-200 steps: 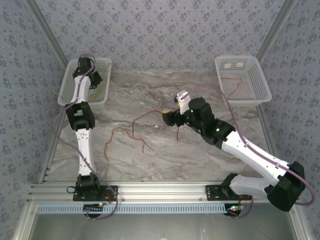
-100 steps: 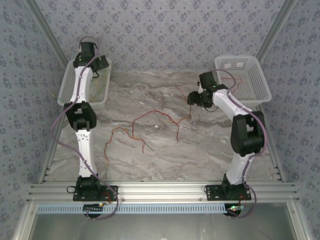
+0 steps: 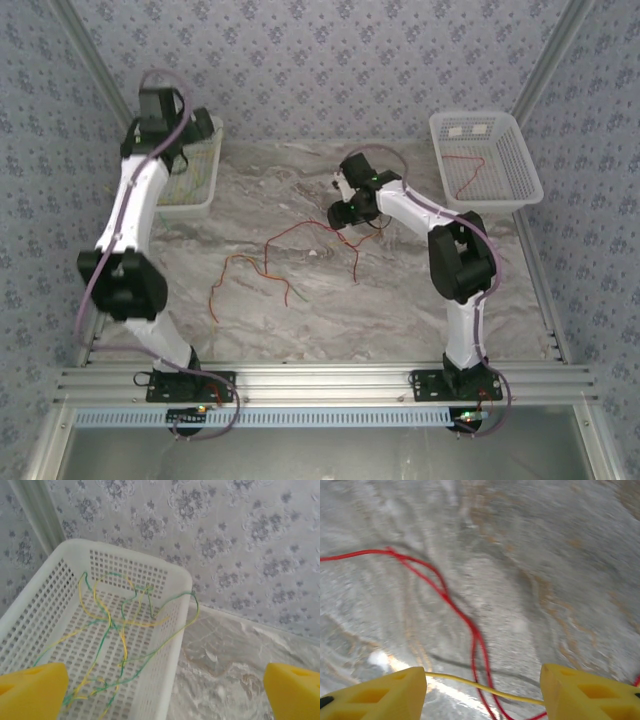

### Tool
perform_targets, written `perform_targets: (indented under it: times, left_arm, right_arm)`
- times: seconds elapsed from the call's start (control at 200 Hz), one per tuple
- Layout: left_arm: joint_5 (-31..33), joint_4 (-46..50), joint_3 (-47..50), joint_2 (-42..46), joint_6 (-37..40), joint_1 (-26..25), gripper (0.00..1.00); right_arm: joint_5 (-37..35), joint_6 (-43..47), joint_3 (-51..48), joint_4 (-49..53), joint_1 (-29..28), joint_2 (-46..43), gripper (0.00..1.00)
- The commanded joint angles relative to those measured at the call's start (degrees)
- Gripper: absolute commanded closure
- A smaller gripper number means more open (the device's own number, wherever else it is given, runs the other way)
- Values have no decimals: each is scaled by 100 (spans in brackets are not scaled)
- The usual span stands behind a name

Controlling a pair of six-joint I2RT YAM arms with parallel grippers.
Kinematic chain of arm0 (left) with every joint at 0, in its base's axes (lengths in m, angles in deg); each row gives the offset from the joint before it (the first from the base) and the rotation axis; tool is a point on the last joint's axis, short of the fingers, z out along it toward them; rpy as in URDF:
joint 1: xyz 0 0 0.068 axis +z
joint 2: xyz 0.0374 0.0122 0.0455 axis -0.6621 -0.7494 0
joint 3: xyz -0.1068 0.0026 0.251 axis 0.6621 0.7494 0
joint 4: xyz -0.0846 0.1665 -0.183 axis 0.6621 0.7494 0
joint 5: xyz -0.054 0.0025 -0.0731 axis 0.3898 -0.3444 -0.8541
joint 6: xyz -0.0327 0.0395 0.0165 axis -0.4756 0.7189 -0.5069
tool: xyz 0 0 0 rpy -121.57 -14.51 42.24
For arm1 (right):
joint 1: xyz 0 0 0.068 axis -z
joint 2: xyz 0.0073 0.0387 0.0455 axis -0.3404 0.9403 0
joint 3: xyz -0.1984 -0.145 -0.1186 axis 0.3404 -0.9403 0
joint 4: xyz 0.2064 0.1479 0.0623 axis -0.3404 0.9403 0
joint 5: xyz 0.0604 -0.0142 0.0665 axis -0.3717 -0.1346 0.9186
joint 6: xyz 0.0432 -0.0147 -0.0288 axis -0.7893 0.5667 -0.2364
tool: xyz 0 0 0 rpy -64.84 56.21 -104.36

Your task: Untangle the cables

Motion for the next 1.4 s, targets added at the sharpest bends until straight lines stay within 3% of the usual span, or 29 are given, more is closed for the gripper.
perform_targets:
  times: [0.0,0.12,0.25,0.425,0.625,0.77,0.954,1.009,1.079,1.394]
  left_arm:
    - [89,-1525,1752,1290,-85,-451,1]
    - [672,-2462,3760,2602,-77,-1249,1]
    - [902,-2723,5268,3722,-805,-1367,1]
    - [760,-2441,6229,4868,-1050,-1393,1]
    - [641,-2180,6557,5322,-952,-1394,1]
    - [518,-2243,6574,5255,-939,-1391,1]
    - [472,-2362,6632,5165,-955,-1394,1]
    - [489,-2400,6660,5138,-964,-1398,1]
    - [548,-2432,6697,5110,-1002,-1394,1]
    - [621,-2570,6732,4928,-1016,-1394,1]
  right_arm:
    - [385,1016,463,149,-146,282,35]
    - [522,1975,730,98,-456,508,31]
    - [308,2945,1394,208,-701,1104,28]
    - [101,3555,3121,957,-811,2266,28]
    - [84,4492,3883,1267,-919,2976,30]
    - [196,4851,4347,1645,-921,3353,40]
    - [281,5117,4623,1861,-957,3625,77]
    - [334,5137,4674,1929,-966,3618,82]
    - [337,5145,4753,1993,-1007,3550,100]
    - [-138,4880,4407,1927,-1151,2359,100]
